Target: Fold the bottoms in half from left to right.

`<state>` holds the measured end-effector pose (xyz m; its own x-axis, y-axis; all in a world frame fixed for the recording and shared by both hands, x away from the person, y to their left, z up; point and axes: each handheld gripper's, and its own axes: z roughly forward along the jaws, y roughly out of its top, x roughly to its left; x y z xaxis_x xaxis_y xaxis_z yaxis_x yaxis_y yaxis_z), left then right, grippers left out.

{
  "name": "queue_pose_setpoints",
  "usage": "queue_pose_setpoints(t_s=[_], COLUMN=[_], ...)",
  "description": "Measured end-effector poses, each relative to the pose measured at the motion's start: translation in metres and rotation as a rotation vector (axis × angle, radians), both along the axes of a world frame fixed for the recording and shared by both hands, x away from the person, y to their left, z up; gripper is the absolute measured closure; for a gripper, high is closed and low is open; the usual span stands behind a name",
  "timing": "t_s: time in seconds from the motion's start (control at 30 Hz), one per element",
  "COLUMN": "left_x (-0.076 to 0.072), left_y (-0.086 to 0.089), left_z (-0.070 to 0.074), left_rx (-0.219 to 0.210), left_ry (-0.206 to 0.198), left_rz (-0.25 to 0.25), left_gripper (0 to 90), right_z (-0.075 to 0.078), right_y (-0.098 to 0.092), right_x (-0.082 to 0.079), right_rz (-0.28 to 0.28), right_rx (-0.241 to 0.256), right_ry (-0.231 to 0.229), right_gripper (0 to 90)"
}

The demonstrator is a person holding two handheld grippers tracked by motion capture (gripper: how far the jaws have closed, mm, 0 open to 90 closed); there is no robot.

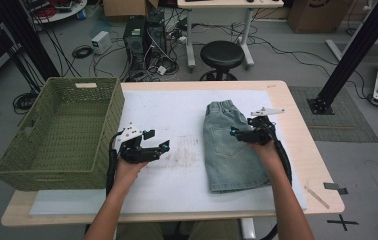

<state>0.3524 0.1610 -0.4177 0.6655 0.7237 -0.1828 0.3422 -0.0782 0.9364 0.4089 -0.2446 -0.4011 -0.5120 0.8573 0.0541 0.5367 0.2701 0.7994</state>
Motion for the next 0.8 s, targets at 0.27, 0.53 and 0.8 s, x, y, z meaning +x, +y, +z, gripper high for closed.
queue_pose_setpoints(t_s=[0.27,0.53,0.8], left_x=[-0.002,-0.003,-0.003], left_y=[-0.002,-0.004,-0.002], left_z=[0.002,0.004,0.004], left_rx=[-0.014,-0.020,-0.028], left_ry=[-0.017,-0.032,-0.032], left_rz=[0.009,0.010,0.016], left_gripper=[23.8,23.8,23.8], right_z=[-0.006,-0.009,-0.005], right_y=[-0.039,-0.058,-0.067], right_x=[-0.041,-0.068,-0.079], right_rz=[-0.025,-0.045,-0.066], right_rx=[-0.019,-0.018,-0.002], right_ry=[-0.036,-0.067,-0.076], right_gripper=[20.9,20.9,20.9])
